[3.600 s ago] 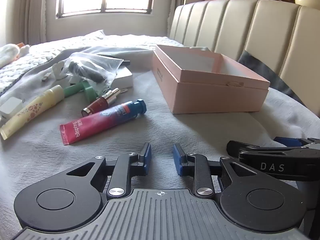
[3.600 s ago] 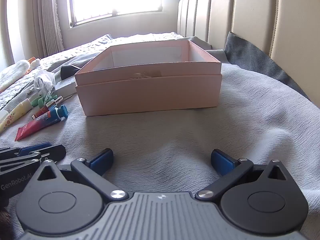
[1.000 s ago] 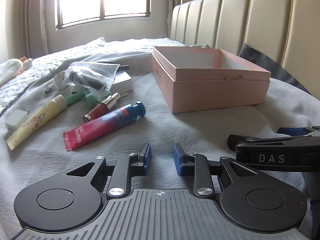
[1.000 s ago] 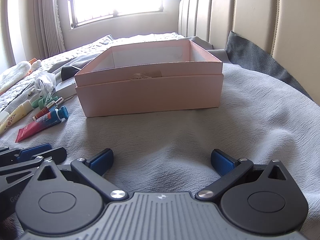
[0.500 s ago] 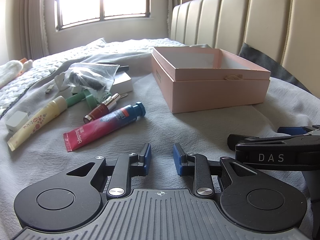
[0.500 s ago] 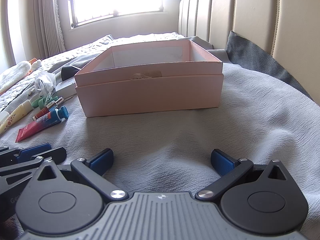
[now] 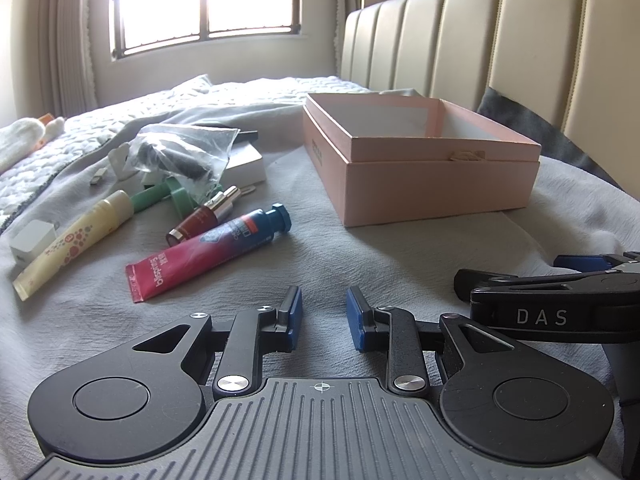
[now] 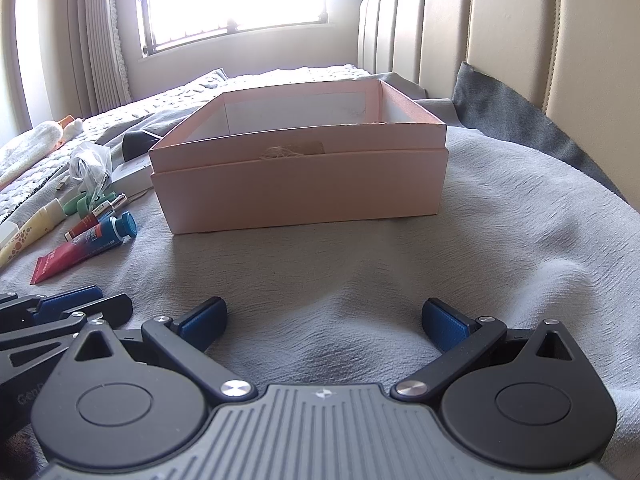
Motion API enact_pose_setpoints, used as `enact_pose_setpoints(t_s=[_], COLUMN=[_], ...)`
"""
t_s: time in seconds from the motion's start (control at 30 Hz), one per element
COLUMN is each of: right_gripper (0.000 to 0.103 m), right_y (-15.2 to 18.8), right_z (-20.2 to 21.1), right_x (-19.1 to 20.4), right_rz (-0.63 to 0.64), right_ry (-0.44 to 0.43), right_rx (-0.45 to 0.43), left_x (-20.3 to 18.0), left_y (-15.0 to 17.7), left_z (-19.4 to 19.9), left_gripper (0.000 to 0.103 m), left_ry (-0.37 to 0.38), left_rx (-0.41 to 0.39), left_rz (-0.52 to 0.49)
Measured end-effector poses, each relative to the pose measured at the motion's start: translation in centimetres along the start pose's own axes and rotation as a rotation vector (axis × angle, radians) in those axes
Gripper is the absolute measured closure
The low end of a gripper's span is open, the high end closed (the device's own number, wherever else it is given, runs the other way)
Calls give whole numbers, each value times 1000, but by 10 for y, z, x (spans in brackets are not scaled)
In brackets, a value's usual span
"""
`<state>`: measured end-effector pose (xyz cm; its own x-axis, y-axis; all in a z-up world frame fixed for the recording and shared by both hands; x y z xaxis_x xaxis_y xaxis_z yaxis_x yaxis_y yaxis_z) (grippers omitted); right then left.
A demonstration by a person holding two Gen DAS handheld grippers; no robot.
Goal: Organize rigid objects
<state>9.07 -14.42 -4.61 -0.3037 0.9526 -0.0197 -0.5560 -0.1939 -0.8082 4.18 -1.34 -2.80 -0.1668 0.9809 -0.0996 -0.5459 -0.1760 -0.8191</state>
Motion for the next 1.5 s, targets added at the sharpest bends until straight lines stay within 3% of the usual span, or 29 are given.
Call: enact_pose_setpoints(t_s=[0.17, 0.33, 0.43, 0.53, 0.57, 0.67, 0.73, 0.83, 0.97, 1.07, 1.27, 1.4, 1.5], right_gripper=[0, 0, 0, 0, 0, 0, 0, 0, 0, 0, 0, 6, 16], right_y=[-1, -1, -4, -8, -9, -12, -17, -24, -24, -24, -24, -23, -31], right_z=[-1, 1, 2, 11, 13, 11, 9, 2, -5, -7, -4, 14, 33], right_x=[1, -2, 3, 10, 10, 4, 3, 0, 3, 8, 7, 11, 17], right_rz=[5, -12, 43, 111, 118, 8, 36, 33, 28, 49, 108, 160, 198], right_ry=[5, -10, 10, 38, 30, -111, -136, -165, -162, -144, -187, -162, -164], right_rx=[5, -4, 7, 25, 49, 228, 330, 449, 512, 521, 526, 469, 445], left_x=[-5, 0, 7, 12, 16, 30, 38, 44, 47, 48, 55, 61, 63], left_y=[1, -2, -9, -26, -35, -68, -86, -96, -87, -76, -77, -78, -78], left_z=[-1, -1, 5, 19, 25, 29, 16, -16, -44, -56, -76, -71, -54], left_gripper=[73, 75, 77, 74, 74, 75, 76, 74, 75, 60, 56, 60, 75], left_ry=[-26, -4, 61, 77, 51, -13, -4, 37, 43, 53, 98, 109, 110], left_rx=[3, 18, 73, 126, 111, 85, 139, 294, 391, 410, 441, 431, 406], left_rz=[-33, 14, 74, 34, 4, -98, -137, -193, -277, -343, -274, -224, -212])
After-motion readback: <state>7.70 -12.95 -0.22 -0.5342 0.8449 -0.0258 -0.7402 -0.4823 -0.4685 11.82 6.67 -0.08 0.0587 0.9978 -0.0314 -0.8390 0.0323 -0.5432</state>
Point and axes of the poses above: each gripper's, at about its wrist camera, not at the fingertips, and z roughly against the way its jaws point, x to its left, y to its underside, the point moved 5 cm from there along -z, roughly the way its jaws point, and after that the axes turned 7 degrees about z, right-handed, at the moved point
